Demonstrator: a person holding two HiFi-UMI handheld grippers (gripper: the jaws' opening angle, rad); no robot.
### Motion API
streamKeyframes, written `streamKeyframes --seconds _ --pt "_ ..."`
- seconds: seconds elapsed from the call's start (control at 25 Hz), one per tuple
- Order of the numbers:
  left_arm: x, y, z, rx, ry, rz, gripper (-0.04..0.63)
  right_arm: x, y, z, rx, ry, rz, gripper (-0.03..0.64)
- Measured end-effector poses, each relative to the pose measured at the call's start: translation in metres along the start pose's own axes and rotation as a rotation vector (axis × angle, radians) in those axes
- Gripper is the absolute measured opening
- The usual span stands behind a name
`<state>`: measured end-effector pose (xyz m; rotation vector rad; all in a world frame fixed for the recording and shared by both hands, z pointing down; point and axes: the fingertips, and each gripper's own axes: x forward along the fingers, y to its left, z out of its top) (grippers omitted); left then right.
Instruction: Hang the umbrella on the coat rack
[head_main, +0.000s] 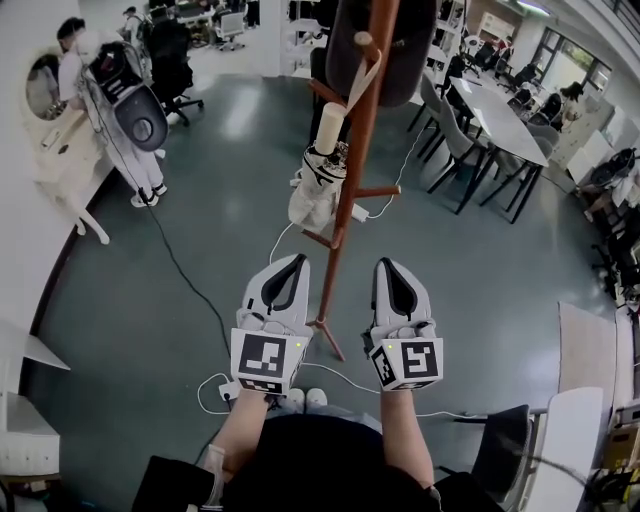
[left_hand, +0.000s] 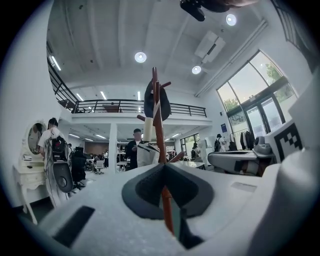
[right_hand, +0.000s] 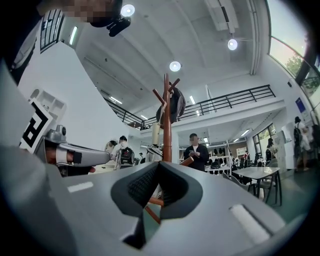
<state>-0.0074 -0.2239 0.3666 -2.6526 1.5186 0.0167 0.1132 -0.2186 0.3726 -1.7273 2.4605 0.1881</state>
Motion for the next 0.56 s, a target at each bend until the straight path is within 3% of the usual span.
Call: streamKeyframes --seconds 0.56 --pt "0.016 0.013 -0.001 0.003 0.022 -0.019 0.004 0.022 0.001 0.0 0.002 0.005 0.011 0.008"
